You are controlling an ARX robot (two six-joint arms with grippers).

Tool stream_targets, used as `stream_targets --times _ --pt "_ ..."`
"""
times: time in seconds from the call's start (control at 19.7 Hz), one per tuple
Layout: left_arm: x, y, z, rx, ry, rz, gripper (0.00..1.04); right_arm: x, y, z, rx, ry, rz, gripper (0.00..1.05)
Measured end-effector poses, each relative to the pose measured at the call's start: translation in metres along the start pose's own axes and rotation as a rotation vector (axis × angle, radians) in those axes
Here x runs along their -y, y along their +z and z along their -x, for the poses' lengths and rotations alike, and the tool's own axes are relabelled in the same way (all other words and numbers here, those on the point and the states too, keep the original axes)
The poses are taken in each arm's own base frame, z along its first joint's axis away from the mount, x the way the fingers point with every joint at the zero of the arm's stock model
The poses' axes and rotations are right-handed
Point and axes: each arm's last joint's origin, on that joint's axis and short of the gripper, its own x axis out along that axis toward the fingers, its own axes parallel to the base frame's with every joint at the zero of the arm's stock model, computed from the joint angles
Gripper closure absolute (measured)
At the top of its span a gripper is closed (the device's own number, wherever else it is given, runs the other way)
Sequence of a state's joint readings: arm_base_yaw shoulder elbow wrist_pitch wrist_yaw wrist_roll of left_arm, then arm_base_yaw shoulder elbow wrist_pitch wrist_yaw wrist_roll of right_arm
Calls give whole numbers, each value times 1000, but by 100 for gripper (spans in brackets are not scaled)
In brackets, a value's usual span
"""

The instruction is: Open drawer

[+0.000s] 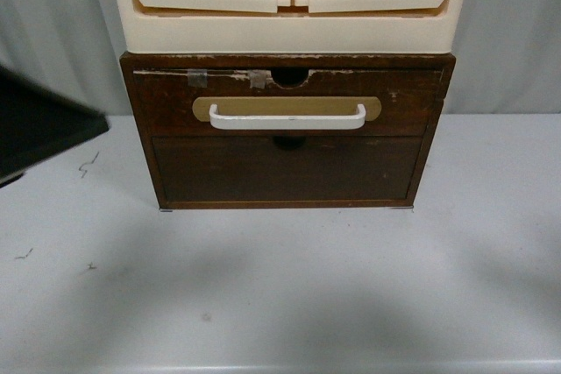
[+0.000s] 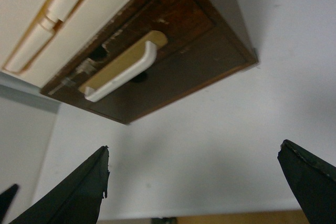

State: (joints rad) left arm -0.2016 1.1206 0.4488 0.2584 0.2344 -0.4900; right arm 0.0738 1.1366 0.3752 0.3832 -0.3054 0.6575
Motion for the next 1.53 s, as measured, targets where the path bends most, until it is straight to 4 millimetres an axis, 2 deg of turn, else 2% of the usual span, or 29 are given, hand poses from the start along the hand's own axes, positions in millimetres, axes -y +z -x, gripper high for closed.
stream_targets --times 0.05,0.15,0.31,0.46,0.61,0.92,1.27,1.32,1.53 --pt "1 3 -8 1 -19 30 7 -4 1 -10 1 35 -19 6" --pt "3 11 -38 -7 -84 135 7 -15 -3 -48 -18 151 -108 6" --pt "-9 5 -76 -37 -113 309 7 -20 -17 -95 -54 230 -226 6" --pt "-15 8 -106 -6 -146 422 7 -22 -26 -127 -67 291 -306 6" --pt "-23 2 -128 -12 -154 506 7 -15 -28 -152 -30 248 -361 6" --pt "-28 3 -163 -18 -172 568 7 -8 -31 -187 8 209 -437 6" --pt "-37 13 -185 -11 -161 588 8 -20 -32 -214 12 195 -427 6" --pt "-38 13 -186 -9 -163 591 16 -20 -31 -217 19 186 -426 12" --pt "-40 14 -186 -1 -162 599 50 -26 -28 -223 39 188 -404 47"
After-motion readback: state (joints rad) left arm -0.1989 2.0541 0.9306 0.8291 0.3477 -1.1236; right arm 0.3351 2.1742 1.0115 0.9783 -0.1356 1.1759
